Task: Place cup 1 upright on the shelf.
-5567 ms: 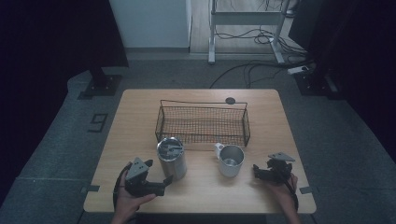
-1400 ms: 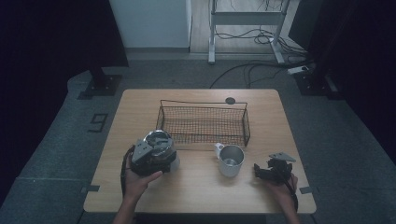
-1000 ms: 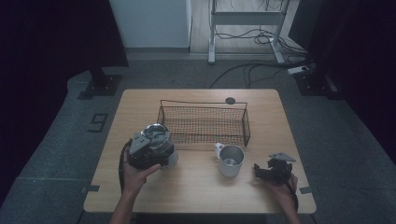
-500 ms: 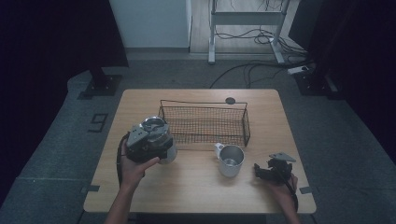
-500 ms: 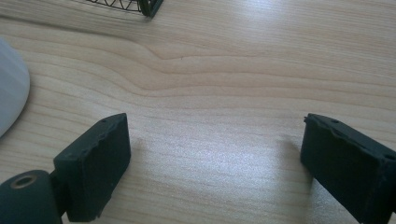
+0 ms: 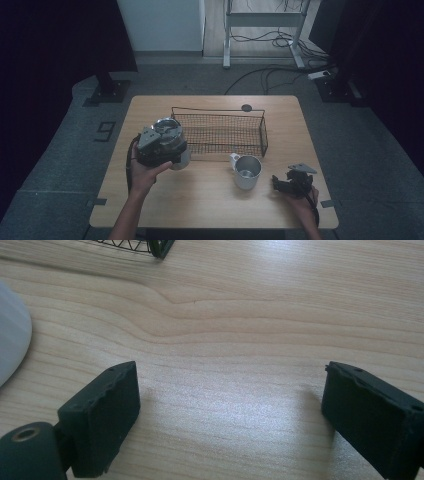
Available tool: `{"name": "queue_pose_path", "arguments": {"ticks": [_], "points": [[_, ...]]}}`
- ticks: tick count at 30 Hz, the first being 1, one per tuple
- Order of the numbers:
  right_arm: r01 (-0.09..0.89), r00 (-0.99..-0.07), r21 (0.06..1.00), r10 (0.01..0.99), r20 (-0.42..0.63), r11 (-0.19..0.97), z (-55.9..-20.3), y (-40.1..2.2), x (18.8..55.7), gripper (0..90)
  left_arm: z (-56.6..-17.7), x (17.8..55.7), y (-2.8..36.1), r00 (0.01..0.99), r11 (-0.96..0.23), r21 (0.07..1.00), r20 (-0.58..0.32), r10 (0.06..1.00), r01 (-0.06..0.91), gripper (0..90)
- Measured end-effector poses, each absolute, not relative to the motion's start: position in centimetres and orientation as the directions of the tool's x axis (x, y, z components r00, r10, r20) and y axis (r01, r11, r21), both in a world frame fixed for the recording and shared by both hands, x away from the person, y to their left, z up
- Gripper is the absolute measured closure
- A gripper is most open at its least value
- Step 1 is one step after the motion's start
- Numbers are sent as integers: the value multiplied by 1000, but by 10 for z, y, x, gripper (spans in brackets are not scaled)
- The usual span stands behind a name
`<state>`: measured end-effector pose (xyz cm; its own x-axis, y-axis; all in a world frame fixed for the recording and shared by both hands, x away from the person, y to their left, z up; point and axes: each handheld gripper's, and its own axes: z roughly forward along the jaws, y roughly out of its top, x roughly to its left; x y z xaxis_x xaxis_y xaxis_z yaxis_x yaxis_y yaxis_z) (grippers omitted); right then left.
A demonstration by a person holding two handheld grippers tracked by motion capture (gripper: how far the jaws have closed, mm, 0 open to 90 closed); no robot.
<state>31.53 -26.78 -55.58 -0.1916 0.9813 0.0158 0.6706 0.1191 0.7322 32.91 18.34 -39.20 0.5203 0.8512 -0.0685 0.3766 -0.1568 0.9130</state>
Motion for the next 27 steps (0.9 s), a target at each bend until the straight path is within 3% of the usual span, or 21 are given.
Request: {"name": "queue_pose_path", "arguments": {"ticks": [27], "points": [[669, -186, 734, 982, 13, 117, -556, -268, 315, 98, -382, 352, 182, 518, -159, 911, -69, 853, 381, 40]]}}
